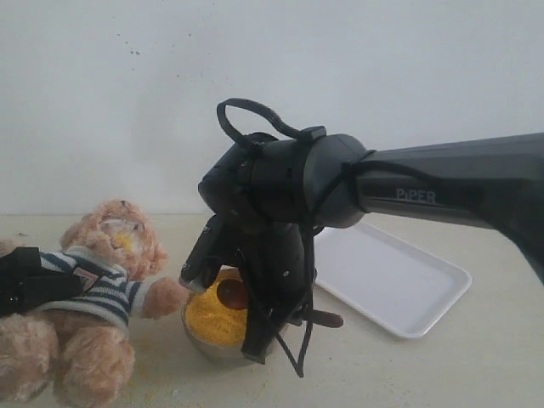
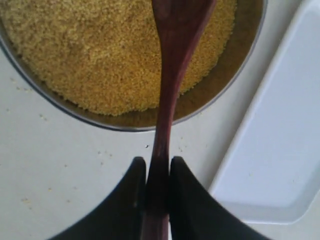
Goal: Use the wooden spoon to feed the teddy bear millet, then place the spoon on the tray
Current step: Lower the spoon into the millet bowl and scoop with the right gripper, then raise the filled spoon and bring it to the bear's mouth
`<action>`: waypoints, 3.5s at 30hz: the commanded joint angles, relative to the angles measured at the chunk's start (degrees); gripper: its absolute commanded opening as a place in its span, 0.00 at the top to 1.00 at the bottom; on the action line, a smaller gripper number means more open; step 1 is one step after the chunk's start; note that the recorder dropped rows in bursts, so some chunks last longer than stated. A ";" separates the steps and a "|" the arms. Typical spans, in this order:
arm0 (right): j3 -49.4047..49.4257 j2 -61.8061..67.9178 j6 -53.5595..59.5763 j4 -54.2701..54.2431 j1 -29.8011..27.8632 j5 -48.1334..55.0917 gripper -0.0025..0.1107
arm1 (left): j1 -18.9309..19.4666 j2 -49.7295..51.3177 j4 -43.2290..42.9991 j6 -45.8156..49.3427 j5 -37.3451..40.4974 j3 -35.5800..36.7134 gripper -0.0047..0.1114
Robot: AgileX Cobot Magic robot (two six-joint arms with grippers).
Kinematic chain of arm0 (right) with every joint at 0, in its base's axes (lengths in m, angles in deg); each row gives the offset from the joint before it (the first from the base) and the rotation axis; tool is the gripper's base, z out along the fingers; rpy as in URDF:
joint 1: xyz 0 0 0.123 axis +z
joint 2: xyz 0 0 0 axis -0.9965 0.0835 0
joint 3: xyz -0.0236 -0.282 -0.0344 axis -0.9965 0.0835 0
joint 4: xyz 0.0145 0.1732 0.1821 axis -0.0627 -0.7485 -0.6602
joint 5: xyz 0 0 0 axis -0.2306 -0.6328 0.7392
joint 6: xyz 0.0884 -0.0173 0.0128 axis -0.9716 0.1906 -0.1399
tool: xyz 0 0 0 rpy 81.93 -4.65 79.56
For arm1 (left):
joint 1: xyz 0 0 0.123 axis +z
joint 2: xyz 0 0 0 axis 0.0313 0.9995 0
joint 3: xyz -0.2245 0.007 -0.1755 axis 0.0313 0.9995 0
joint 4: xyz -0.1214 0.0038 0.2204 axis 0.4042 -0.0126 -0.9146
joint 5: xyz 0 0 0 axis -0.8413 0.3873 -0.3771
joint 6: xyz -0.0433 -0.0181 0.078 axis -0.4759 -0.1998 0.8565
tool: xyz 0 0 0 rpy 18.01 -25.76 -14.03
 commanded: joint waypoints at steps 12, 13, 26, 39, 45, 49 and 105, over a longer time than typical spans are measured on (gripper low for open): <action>-0.12 0.55 3.17 -8.76 0.11 0.11 0.98 | 0.00 -0.10 0.72 0.36 2.22 -0.44 0.92; -0.12 0.55 2.94 -8.76 -0.02 0.11 0.98 | 0.00 -0.10 0.72 0.36 2.22 -0.44 0.92; -0.32 0.55 2.80 -12.88 -2.70 1.46 0.98 | 0.00 -0.10 0.72 0.49 2.00 -0.44 0.92; -0.76 0.41 6.40 -23.43 -6.95 1.43 0.98 | 0.00 -0.10 0.72 0.75 2.00 -0.44 0.92; -0.76 0.41 11.07 -36.40 -10.92 1.56 0.98 | 0.00 -0.10 0.72 0.75 2.00 -0.44 0.92; -0.76 0.41 13.62 -41.42 -13.39 4.06 0.98 | 0.00 -0.10 0.72 0.39 3.81 -0.44 0.92; 7.23 -12.30 14.57 -54.83 -9.67 5.37 0.98 | -0.01 -18.27 -16.29 -19.34 3.09 16.16 0.92</action>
